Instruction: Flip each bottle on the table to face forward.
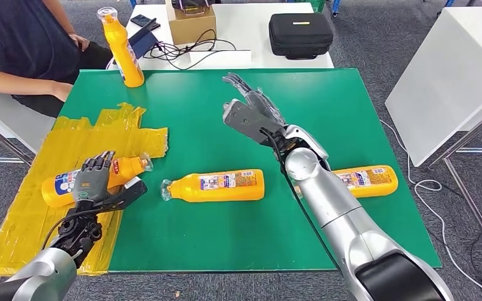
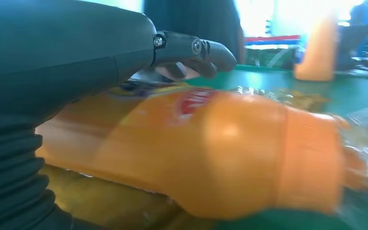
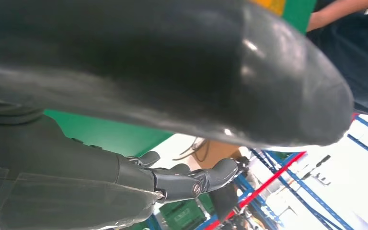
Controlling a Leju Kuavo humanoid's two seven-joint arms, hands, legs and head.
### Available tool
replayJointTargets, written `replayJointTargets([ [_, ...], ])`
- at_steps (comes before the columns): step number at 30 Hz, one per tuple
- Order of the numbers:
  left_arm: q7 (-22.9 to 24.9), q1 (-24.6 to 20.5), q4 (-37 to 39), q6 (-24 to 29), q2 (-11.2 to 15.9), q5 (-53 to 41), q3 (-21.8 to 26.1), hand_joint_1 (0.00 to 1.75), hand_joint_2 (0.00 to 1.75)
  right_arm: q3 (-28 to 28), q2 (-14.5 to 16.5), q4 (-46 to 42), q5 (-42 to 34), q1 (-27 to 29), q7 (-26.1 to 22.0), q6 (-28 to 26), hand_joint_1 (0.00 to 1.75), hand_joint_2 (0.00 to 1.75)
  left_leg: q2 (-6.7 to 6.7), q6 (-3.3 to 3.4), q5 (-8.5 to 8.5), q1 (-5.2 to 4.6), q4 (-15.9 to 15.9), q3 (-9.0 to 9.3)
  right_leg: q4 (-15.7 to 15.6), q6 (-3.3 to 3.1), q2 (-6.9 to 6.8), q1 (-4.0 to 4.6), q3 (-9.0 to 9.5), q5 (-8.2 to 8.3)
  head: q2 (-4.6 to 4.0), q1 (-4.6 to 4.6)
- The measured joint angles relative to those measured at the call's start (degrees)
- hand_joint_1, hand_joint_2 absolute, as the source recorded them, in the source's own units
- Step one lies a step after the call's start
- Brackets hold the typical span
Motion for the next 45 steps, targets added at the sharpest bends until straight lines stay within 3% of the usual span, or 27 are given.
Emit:
replayJointTargets([
  [6, -1.9, -0.5, 0.2, 0.8, 0.0, 1.8, -0.4, 0.00, 0.00, 0.2, 0.1, 2.2, 1.1, 0.0, -0.7, -0.5, 0.00, 0.00, 0.01, 0.00, 0.00, -0.02, 0.0, -0.01, 0.0, 0.00, 0.00, -0.02, -0.01, 0.00, 0.00, -0.02],
  [11, -6.9, -0.5, 0.2, 1.9, 0.2, 5.8, -0.4, 0.00, 0.00, 0.3, 0.7, 4.4, 1.5, -0.2, -1.4, -0.5, 0.00, 0.00, 0.01, 0.00, -0.01, 0.00, 0.0, -0.02, 0.0, 0.00, 0.00, 0.01, -0.02, 0.00, 0.00, -0.02],
  [15, -13.9, -0.7, 0.1, 2.4, 0.2, 13.0, 0.0, 0.00, 0.00, 0.6, 1.1, 7.1, 2.3, -0.4, -2.1, -0.5, 0.00, 1.75, 0.01, 0.00, 0.00, 0.02, 0.0, -0.01, 0.0, 0.00, 0.00, 0.02, -0.03, 0.00, 0.00, -0.02],
  [17, -17.8, -1.1, -0.1, 1.9, 0.3, 18.7, 0.8, 0.00, 0.00, 1.1, 1.2, 8.8, 3.0, -0.4, -2.6, -0.5, 0.00, 1.75, 0.01, 0.00, 0.00, 0.02, 0.0, -0.01, 0.0, 0.00, 0.00, 0.02, -0.02, 0.00, 0.00, -0.01],
  [20, -19.9, -1.7, -1.6, 0.2, 0.5, 27.4, 1.7, 0.00, 0.00, 2.0, 1.5, 11.0, 4.1, -0.4, -2.9, -0.3, 0.00, 1.75, 0.01, 0.00, 0.00, 0.01, 0.0, -0.02, 0.0, 0.00, 0.00, 0.02, -0.02, 0.00, 0.00, -0.01],
  [24, -20.3, -1.1, -7.8, -1.5, 1.3, 51.9, -0.1, 0.00, 0.00, 4.1, 1.8, 13.7, 6.1, 0.0, -2.1, 1.0, 0.00, 1.75, 0.03, 0.00, 0.00, 0.02, 0.0, -0.02, 0.0, 0.00, 0.03, 0.03, -0.03, 0.00, 0.00, -0.01],
  [26, -20.3, -0.9, -10.4, -1.5, 2.0, 59.5, -1.6, 0.00, 0.00, 5.2, 1.9, 15.0, 6.8, 0.3, -1.3, 1.4, 0.00, 1.75, -0.04, 0.00, 0.00, 0.02, 0.0, -0.03, 0.0, -0.01, -0.02, 0.03, -0.04, -0.01, 0.00, -0.01],
  [34, -20.5, 0.3, -18.9, -0.5, 3.6, 64.6, -6.5, 0.00, 0.00, 9.2, 2.1, 19.4, 9.0, 1.4, 1.6, 3.3, 0.00, 1.75, -0.05, 0.00, 0.00, 0.01, 0.0, -0.06, 0.0, -0.01, -0.04, 0.01, -0.04, -0.02, 0.00, 0.00],
  [45, -20.5, 0.6, -20.6, 1.1, 3.7, 66.5, -10.2, 0.00, 0.00, 11.8, 1.8, 22.1, 10.9, 2.1, 5.0, 3.9, 0.00, 1.75, 0.00, 0.00, 0.00, 0.01, 0.0, -0.05, 0.0, -0.01, -0.04, 0.01, -0.07, -0.02, 0.00, -0.01],
])
